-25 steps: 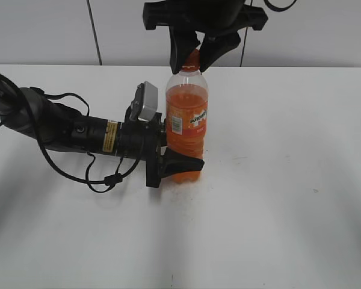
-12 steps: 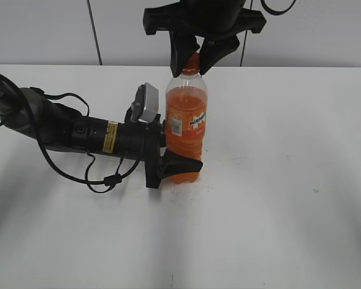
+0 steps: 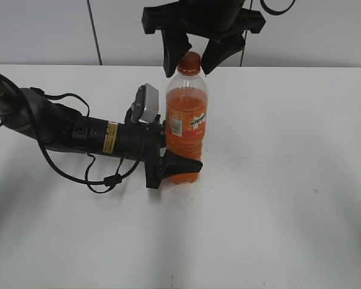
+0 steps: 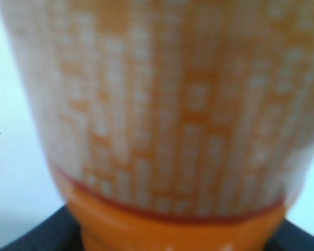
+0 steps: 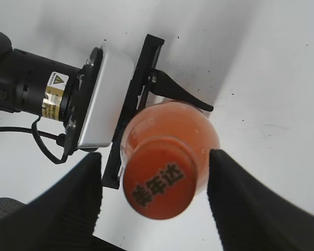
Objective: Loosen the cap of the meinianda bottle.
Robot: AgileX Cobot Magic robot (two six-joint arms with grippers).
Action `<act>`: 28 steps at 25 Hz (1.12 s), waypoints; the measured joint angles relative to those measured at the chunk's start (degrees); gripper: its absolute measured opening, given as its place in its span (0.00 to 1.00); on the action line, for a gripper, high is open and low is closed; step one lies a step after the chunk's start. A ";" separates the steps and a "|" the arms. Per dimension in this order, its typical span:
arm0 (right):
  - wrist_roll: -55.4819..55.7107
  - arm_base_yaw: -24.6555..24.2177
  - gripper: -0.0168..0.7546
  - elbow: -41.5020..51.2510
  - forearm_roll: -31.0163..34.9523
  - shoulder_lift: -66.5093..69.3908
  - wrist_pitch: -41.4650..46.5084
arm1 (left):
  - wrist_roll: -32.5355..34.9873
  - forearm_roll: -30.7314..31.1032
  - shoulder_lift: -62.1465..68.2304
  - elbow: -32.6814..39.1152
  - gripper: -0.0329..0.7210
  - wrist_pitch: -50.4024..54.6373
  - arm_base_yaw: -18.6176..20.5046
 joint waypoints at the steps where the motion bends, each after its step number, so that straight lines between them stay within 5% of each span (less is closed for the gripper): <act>1: 0.00 0.00 0.64 -0.06 0.00 0.00 0.00 | 0.00 0.00 0.00 0.00 0.57 0.00 0.00; 28: -0.17 0.00 0.55 -2.20 -0.89 -0.18 -0.06 | 0.00 -0.05 0.00 0.00 0.57 -0.03 0.80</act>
